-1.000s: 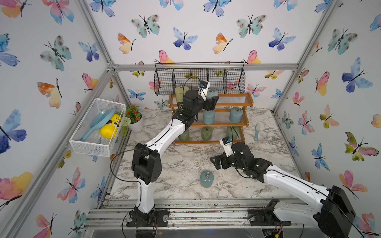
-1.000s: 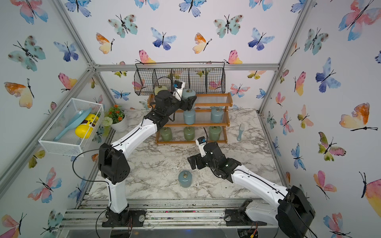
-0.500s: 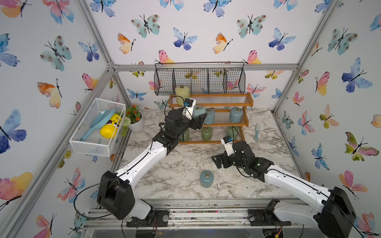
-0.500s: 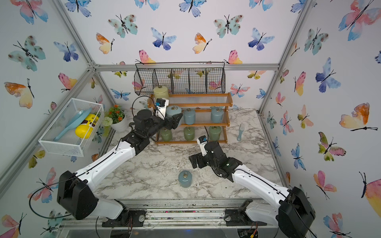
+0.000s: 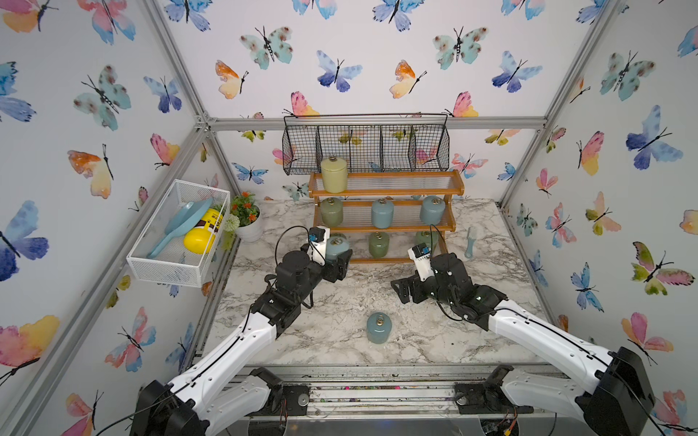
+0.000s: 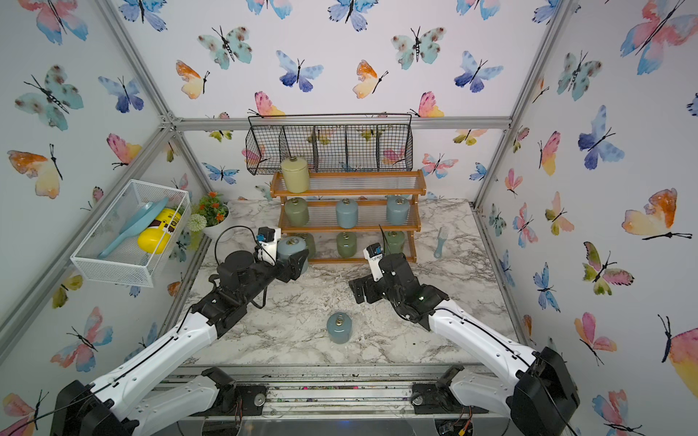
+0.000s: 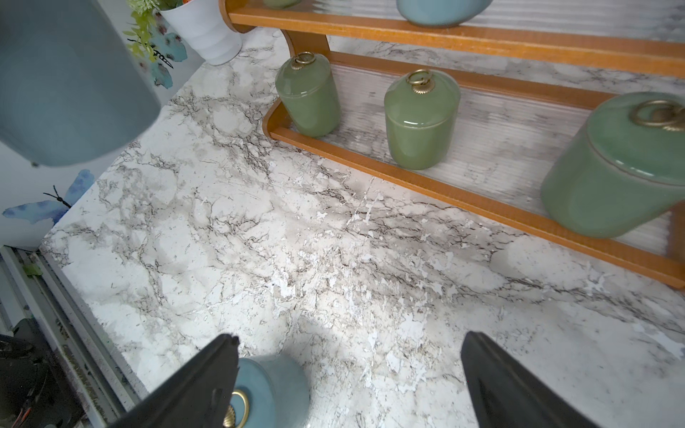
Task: Remove the tea canisters from the shelf
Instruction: Place the tea canister at the center of the board.
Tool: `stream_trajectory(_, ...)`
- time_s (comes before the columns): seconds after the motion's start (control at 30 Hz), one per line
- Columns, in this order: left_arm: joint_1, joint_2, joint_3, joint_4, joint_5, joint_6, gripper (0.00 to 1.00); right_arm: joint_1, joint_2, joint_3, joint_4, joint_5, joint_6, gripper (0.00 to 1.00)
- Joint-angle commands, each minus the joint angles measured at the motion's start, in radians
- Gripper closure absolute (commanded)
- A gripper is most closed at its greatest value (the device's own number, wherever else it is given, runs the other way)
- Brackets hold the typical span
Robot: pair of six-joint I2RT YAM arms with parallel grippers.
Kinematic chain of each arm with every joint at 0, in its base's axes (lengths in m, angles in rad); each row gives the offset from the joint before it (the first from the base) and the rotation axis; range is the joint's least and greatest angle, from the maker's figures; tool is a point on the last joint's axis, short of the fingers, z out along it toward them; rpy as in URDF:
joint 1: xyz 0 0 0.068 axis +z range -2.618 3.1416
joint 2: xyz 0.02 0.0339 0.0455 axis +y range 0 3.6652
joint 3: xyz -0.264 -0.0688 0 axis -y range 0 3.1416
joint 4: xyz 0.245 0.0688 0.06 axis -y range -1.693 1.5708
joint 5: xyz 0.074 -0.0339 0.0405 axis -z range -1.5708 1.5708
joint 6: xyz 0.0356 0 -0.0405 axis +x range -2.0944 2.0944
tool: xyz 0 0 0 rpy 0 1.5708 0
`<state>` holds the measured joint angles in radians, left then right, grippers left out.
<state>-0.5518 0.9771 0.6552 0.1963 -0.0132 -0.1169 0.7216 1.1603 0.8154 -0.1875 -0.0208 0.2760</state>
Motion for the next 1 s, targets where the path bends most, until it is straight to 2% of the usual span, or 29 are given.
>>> stream_trajectory(0.0, 0.0, -0.086, -0.091, 0.117, 0.019, -0.051, 0.27, -0.013, -0.001, 0.047, -0.02, 0.016, -0.04, 0.0)
stream_trajectory(0.2, -0.02, -0.178, -0.296, 0.19, 0.035, -0.096, 0.28, -0.03, 0.016, 0.074, -0.028, 0.012, -0.067, 0.0)
stream_trajectory(0.43, -0.135, -0.169, -0.464, 0.312, -0.042, -0.098, 0.28, -0.04, 0.025, 0.07, -0.027, 0.012, -0.073, 0.0)
stream_trajectory(0.63, -0.2, -0.084, -0.547, 0.447, -0.07, -0.102, 0.28, -0.043, 0.026, 0.046, -0.024, 0.005, -0.07, 0.0)
stream_trajectory(0.8, -0.237, -0.034, -0.572, 0.524, -0.112, -0.102, 0.28, -0.045, 0.028, 0.037, -0.021, 0.001, -0.069, 0.0)
stream_trajectory(0.97, -0.257, 0.014, -0.579, 0.58, -0.105, -0.1, 0.27, -0.046, 0.036, 0.036, -0.016, 0.0, -0.069, 0.0)
